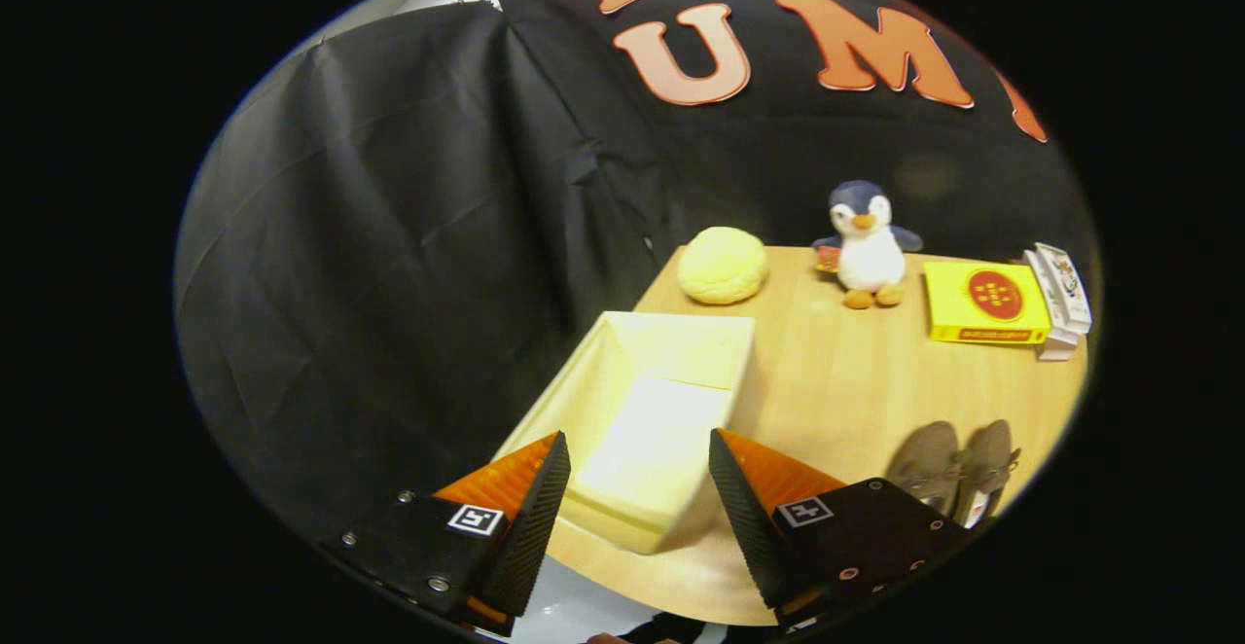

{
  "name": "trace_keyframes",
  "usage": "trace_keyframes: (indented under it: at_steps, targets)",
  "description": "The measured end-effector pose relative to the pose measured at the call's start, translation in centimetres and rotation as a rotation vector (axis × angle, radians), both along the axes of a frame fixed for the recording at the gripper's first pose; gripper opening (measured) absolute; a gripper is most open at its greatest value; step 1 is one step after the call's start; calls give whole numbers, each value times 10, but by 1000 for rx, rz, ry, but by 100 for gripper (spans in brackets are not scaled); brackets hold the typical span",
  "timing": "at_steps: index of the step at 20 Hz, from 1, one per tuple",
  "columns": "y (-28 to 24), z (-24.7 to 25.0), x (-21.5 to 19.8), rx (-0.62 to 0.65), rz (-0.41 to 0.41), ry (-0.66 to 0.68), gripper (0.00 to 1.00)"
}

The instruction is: Open the storage box then place both shoes into the box .Put the left shoe in first, then the right shoe, with the right side of both shoes facing outward in a uniform manner.

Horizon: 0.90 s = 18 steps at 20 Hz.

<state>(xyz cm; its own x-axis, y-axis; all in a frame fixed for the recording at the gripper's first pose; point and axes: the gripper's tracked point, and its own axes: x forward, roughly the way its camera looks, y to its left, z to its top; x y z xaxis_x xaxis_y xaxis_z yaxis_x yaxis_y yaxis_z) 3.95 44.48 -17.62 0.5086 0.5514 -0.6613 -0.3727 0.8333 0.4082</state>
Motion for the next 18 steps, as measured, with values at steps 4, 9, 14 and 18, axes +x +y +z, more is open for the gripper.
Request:
trace_keyframes:
  at_steps: [4,9,14,18]
  targets:
    - [-92,-52,-14,-121,-88,31,87]
    - [-182,-120,-39,-272,-179,107,85]
    - [-229,-172,-47,-325,-250,189,74]
    - [-238,-205,-35,-345,-241,213,62]
